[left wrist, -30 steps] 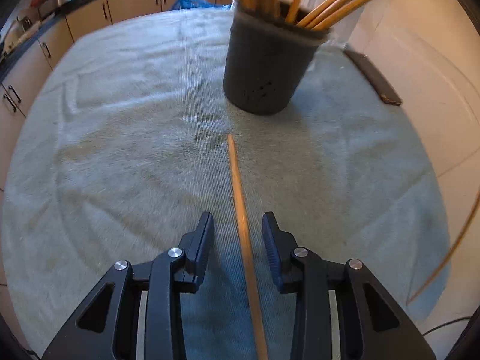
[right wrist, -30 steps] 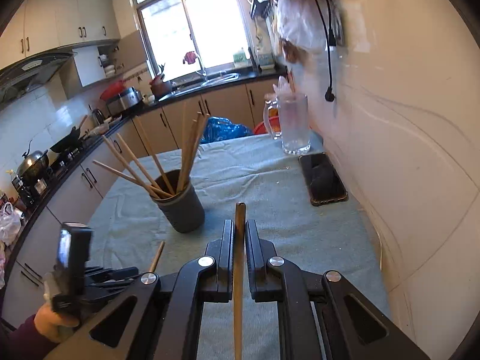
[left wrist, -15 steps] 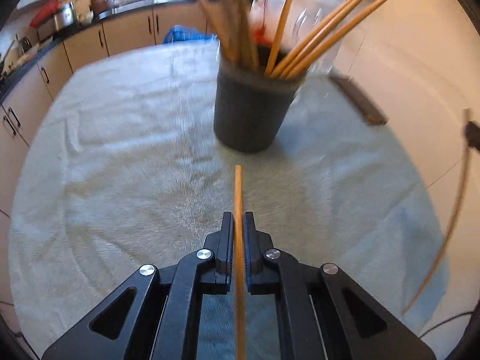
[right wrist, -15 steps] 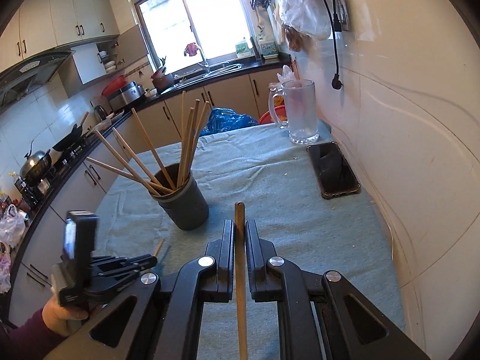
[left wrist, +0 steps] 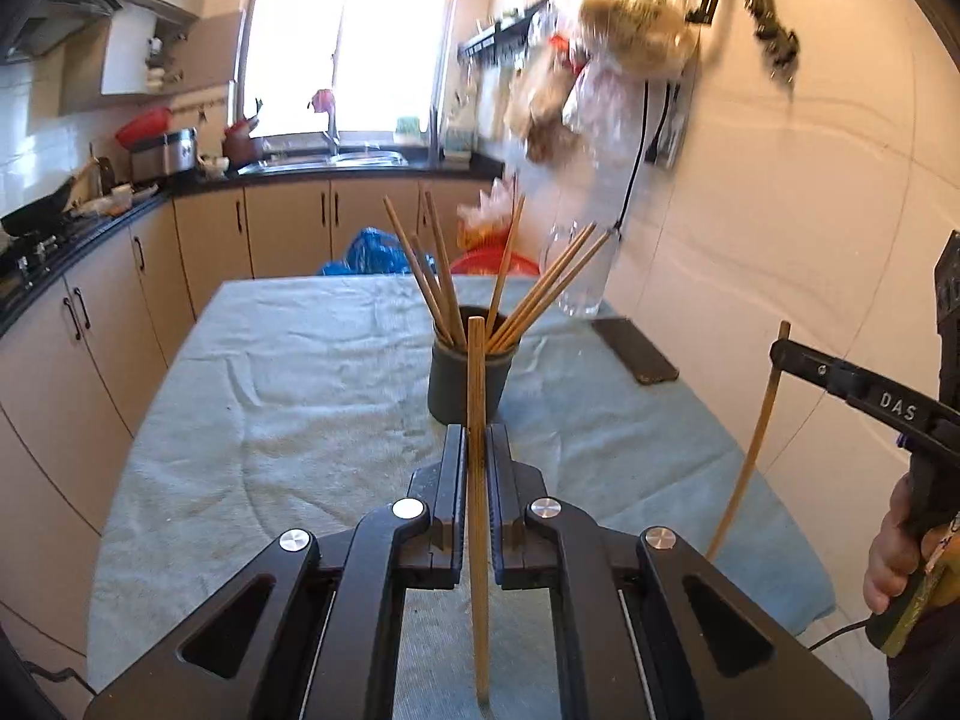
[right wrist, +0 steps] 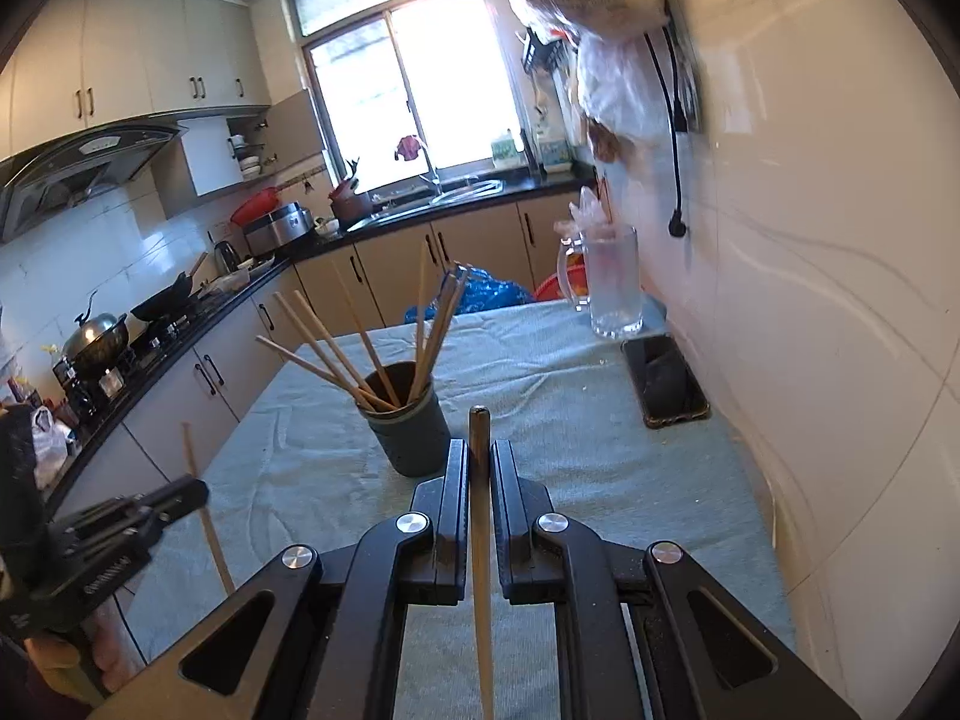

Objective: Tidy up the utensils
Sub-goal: 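Carry both upright chopsticks over the black cup and lower them in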

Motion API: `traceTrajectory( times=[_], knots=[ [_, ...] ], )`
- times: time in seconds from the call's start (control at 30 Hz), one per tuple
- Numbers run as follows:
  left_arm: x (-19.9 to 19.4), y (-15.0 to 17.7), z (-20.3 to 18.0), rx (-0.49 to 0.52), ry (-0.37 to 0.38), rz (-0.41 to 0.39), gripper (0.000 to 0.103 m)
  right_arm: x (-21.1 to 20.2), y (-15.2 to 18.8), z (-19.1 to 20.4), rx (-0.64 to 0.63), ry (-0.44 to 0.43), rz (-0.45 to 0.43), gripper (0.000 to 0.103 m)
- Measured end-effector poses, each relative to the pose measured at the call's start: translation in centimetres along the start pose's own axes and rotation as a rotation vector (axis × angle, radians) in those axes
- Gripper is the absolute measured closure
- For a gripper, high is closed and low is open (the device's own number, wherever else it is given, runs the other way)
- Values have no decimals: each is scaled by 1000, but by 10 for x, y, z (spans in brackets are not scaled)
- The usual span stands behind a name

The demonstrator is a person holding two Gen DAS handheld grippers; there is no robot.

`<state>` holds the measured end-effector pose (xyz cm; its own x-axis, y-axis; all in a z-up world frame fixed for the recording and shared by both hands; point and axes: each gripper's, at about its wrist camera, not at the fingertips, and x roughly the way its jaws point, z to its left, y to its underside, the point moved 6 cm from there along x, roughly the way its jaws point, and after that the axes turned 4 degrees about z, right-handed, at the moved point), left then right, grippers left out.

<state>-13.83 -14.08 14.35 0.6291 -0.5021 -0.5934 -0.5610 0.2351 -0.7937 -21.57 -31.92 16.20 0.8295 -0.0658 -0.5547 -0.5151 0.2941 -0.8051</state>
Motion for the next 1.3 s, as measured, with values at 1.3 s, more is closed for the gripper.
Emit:
traceTrajectory(
  times=[1.3],
  knots=[
    [-5, -169, -20, -35, -53, -330, 97, 8, -130, 25, 16, -119, -155, 95]
  ],
)
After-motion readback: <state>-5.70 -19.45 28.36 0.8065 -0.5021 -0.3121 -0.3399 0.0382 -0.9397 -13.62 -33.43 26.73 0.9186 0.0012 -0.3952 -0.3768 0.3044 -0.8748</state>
